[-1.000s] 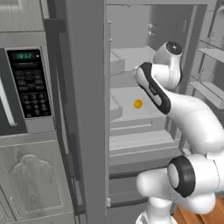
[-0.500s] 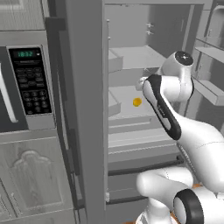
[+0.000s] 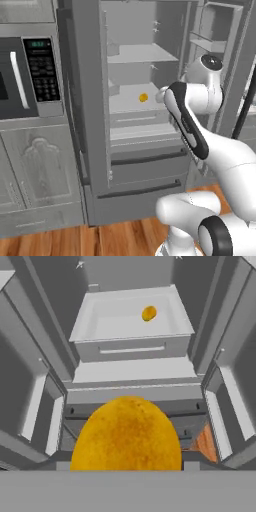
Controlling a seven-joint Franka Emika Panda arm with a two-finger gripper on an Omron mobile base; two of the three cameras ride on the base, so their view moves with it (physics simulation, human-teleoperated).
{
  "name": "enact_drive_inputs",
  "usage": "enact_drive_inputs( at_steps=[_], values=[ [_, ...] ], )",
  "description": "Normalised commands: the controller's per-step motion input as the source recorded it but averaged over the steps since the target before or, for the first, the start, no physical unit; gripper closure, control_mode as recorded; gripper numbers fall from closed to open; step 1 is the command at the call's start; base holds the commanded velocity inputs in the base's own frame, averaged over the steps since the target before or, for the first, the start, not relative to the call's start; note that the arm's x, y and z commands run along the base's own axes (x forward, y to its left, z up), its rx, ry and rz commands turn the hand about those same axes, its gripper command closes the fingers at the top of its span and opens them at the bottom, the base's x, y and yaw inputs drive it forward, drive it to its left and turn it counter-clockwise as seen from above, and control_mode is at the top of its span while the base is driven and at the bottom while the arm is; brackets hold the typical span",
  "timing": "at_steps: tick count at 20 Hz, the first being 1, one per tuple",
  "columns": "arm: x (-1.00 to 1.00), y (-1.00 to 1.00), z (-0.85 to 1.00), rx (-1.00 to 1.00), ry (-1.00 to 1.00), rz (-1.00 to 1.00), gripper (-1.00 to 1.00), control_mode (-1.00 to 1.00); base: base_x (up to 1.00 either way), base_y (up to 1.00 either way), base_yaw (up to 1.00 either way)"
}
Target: Pick up both mangos from the fridge and place them inside the tupperware on the counter.
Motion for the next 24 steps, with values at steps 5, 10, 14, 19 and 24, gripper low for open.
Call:
enact_drive_inputs(
  at_steps=[5,10,14,19,24],
  values=[
    [0.0,0.0,0.0,0.0,0.0,0.0,1.0,1.0,-0.43,-0.6,0.0],
    [0.0,0.0,0.0,0.0,0.0,0.0,1.0,1.0,-0.08,-0.84,0.0],
    [0.0,0.0,0.0,0.0,0.0,0.0,1.0,1.0,0.0,-0.99,0.0],
    [0.0,0.0,0.0,0.0,0.0,0.0,1.0,1.0,0.0,-1.0,0.0],
    [0.0,0.0,0.0,0.0,0.0,0.0,1.0,1.0,0.0,-1.0,0.0]
  ],
)
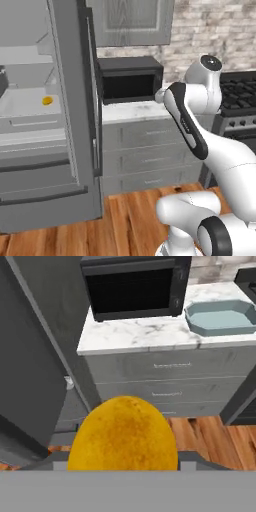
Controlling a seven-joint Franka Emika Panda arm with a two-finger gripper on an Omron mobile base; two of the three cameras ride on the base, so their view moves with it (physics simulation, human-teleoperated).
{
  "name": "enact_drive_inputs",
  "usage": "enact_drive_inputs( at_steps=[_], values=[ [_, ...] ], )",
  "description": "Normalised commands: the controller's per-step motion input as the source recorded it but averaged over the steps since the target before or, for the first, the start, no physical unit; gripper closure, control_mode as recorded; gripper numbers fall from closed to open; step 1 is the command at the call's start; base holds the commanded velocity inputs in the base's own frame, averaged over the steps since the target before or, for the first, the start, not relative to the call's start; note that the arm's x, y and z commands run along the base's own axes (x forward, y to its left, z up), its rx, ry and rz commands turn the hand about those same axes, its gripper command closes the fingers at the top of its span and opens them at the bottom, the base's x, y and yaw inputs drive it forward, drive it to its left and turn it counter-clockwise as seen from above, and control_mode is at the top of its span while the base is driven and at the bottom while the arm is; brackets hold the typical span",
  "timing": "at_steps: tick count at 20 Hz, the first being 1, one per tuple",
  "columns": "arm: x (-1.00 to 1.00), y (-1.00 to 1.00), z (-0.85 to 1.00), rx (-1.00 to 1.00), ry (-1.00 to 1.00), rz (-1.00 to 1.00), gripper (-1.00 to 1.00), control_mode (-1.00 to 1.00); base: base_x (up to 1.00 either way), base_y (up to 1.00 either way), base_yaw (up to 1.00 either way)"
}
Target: Pick up both mangos from the fridge and place them inside the tupperware on the counter.
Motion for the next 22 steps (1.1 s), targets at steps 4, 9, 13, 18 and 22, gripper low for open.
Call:
enact_drive_inputs(
  at_steps=[4,9,13,18,22],
  values=[
    [0.0,0.0,0.0,0.0,0.0,0.0,1.0,1.0,0.09,-0.96,0.0],
    [0.0,0.0,0.0,0.0,0.0,0.0,1.0,1.0,0.19,-0.88,0.0],
    [0.0,0.0,0.0,0.0,0.0,0.0,1.0,1.0,0.45,-0.47,0.0],
    [0.0,0.0,0.0,0.0,0.0,0.0,1.0,1.0,0.89,-0.01,0.0],
    [0.0,0.0,0.0,0.0,0.0,0.0,1.0,1.0,1.0,0.0,0.0]
  ],
)
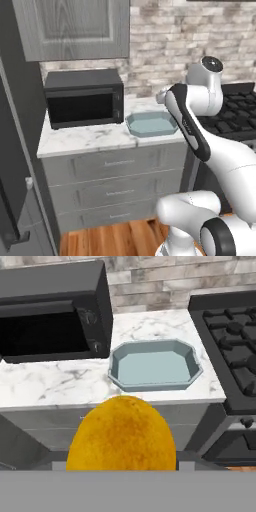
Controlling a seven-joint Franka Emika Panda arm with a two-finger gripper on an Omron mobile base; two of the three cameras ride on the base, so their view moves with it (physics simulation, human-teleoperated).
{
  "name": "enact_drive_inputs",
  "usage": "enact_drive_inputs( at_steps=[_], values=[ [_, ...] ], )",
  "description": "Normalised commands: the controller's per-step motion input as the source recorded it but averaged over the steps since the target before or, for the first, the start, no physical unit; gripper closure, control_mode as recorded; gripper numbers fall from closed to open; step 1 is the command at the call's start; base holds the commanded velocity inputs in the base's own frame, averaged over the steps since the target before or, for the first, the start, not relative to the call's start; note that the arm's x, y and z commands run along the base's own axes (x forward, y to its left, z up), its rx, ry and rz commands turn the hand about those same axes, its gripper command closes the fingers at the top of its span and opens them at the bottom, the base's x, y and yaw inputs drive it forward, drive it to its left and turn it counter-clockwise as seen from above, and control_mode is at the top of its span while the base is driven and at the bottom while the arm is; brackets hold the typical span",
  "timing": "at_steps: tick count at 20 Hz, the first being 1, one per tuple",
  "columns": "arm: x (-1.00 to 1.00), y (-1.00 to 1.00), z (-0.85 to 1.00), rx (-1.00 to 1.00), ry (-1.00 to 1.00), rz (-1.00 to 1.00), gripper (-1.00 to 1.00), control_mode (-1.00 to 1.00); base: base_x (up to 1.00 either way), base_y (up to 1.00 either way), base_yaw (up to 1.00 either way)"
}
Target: Pick up both mangos from the fridge and place them inside the tupperware on the counter.
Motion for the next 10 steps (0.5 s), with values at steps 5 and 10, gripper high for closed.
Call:
enact_drive_inputs(
  at_steps=[5,10],
  values=[
    [0.0,0.0,0.0,0.0,0.0,0.0,1.0,1.0,0.99,0.0,0.0],
    [0.0,0.0,0.0,0.0,0.0,0.0,1.0,1.0,0.63,0.0,0.0]
  ],
)
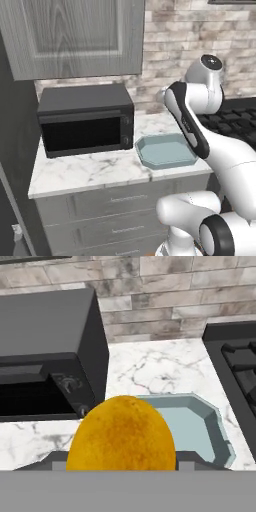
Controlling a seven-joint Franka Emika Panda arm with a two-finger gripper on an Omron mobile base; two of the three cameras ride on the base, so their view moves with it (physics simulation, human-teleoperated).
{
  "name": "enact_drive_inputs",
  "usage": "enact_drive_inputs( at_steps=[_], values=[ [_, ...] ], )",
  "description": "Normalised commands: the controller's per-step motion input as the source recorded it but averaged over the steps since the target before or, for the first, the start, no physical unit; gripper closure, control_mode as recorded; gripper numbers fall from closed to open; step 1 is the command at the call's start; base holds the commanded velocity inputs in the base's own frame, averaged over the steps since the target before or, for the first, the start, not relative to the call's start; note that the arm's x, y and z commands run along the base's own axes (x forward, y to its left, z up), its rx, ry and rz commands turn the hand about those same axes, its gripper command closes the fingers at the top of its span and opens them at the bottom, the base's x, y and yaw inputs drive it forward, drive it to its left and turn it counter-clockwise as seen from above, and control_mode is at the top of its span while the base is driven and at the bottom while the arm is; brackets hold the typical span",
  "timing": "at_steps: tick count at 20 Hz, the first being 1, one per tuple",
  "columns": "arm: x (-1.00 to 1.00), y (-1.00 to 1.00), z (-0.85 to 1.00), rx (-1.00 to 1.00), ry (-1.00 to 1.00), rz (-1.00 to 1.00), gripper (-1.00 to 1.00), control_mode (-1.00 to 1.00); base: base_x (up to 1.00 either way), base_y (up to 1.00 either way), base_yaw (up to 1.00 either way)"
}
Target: Pick up both mangos from the fridge and place them inside the tupperware on the counter.
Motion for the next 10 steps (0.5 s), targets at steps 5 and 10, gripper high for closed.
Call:
enact_drive_inputs(
  at_steps=[5,10],
  values=[
    [0.0,0.0,0.0,0.0,0.0,0.0,1.0,1.0,0.24,-0.04,0.0],
    [0.0,-0.14,-0.56,0.0,-0.04,0.0,1.0,-1.0,0.0,-0.01,0.0]
  ],
)
